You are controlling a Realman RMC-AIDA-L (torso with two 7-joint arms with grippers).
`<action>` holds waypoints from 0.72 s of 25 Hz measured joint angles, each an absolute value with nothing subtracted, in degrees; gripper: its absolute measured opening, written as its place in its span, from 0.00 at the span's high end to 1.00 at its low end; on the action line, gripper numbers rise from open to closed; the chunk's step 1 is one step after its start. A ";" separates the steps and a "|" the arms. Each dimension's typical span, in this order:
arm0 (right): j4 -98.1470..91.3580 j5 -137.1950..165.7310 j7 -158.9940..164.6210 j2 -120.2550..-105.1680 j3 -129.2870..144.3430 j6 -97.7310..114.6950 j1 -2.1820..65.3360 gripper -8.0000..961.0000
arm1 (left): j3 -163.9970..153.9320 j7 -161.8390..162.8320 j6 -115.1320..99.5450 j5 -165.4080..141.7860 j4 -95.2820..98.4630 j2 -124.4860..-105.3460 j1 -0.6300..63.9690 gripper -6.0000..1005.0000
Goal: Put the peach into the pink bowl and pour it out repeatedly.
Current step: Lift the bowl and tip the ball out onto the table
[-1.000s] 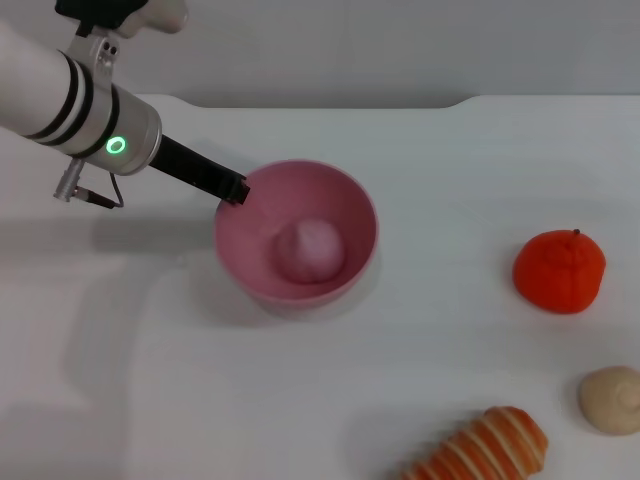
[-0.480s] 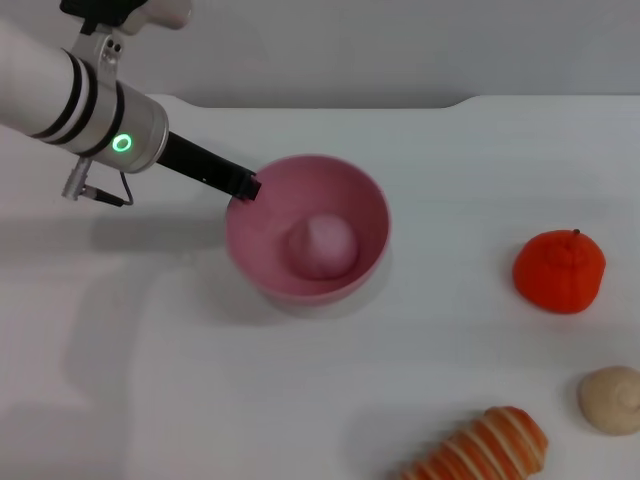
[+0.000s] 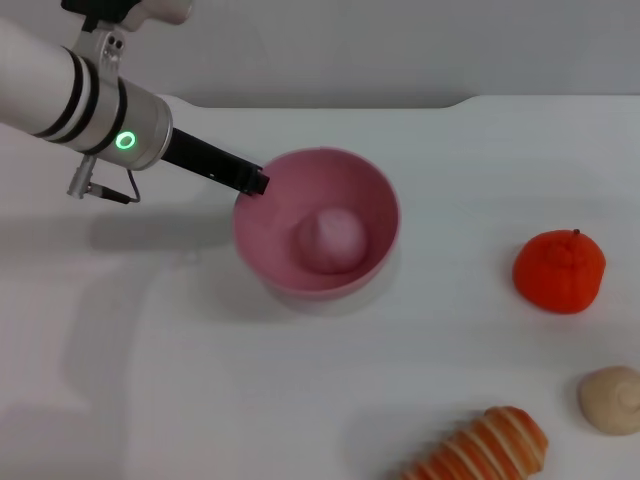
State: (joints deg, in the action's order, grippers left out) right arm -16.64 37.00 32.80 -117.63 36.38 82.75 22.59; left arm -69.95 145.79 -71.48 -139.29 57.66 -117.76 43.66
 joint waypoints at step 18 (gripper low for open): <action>-16.44 37.00 32.82 -117.69 36.38 82.70 22.59 0.52 | -69.96 144.88 -69.35 -137.18 57.65 -117.77 43.23 0.94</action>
State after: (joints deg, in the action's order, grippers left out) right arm -16.44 37.00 32.82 -117.69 36.38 82.70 22.59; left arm -69.96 144.88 -69.35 -137.18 57.65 -117.77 43.23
